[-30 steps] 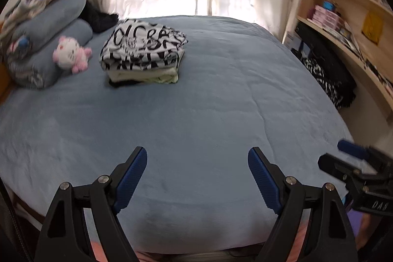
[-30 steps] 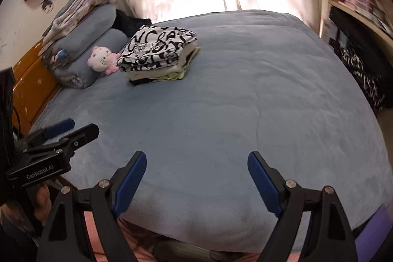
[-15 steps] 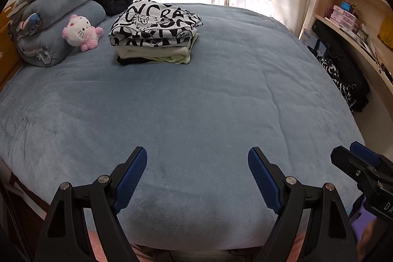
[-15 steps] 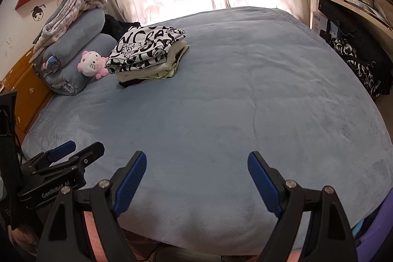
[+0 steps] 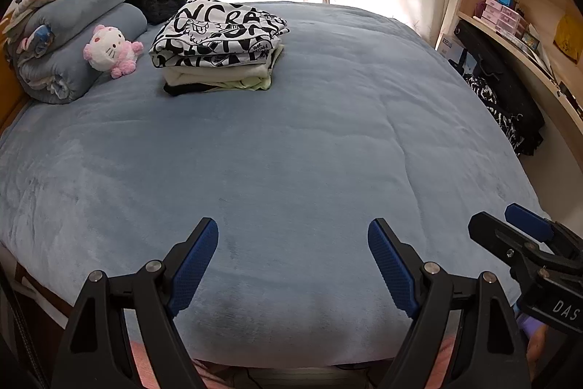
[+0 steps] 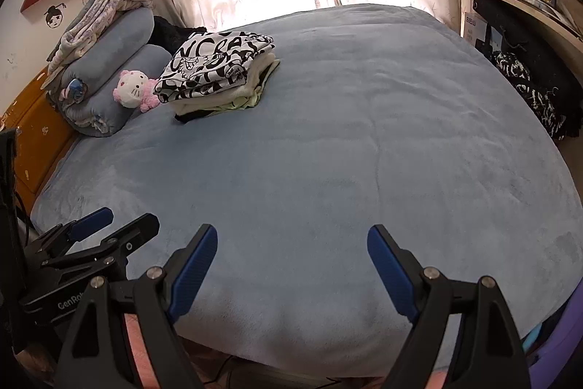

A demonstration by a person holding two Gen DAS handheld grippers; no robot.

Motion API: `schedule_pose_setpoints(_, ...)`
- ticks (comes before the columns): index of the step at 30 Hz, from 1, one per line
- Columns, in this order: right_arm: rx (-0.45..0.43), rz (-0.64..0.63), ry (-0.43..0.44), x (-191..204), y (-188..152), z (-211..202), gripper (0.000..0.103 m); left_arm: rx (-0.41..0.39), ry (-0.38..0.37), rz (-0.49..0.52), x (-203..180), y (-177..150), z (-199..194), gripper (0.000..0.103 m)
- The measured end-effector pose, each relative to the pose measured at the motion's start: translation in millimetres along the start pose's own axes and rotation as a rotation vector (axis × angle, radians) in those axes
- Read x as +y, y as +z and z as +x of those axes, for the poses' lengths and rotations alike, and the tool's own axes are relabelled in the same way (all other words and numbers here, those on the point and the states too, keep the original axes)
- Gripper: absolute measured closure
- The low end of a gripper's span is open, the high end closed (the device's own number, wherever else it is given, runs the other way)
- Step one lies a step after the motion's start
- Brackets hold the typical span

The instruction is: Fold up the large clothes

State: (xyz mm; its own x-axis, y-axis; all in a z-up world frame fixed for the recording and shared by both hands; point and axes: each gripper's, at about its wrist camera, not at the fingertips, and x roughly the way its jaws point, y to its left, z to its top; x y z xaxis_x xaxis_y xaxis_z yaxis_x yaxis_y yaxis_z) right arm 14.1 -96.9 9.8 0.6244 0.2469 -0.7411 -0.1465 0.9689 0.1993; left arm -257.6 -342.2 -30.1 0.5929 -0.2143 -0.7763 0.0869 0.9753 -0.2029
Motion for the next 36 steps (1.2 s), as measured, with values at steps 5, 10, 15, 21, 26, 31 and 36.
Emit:
schedule_pose_setpoints(5, 0.0, 0.0, 0.001, 1.6, -0.6, 1.0, 0.018, 0.0, 0.002, 0.006, -1.3, 0.9, 1.6, 0.02)
schedule_pose_setpoints(10, 0.0, 0.0, 0.007, 3.7, -1.3, 3.0, 0.018, 0.009, 0.002, 0.01, -5.1, 0.5, 4.7, 0.02)
schedule_pose_setpoints(15, 0.003, -0.008, 0.01, 6.6, -2.3, 5.4, 0.018, 0.019, -0.005, 0.016, -8.7, 0.4, 6.1, 0.02)
schedule_pose_setpoints(21, 0.006, -0.005, 0.014, 6.1, -2.5, 7.7, 0.018, 0.017, 0.005, 0.033, -14.4, -0.1, 7.3, 0.02)
schedule_pose_setpoints(26, 0.007, -0.003, 0.016, 6.0, -3.5, 9.2, 0.018, 0.021, 0.01, 0.026, -15.0, -0.8, 7.5, 0.02)
schedule_pose_setpoints(31, 0.008, -0.002, 0.017, 5.5, -3.5, 9.3, 0.018, 0.022, 0.021, 0.023, -15.7, -0.8, 8.8, 0.02)
schedule_pose_setpoints(36, 0.011, 0.002, 0.018, 5.2, -4.7, 11.2, 0.018, 0.023, 0.029, 0.025, -16.4, -0.5, 10.5, 0.02)
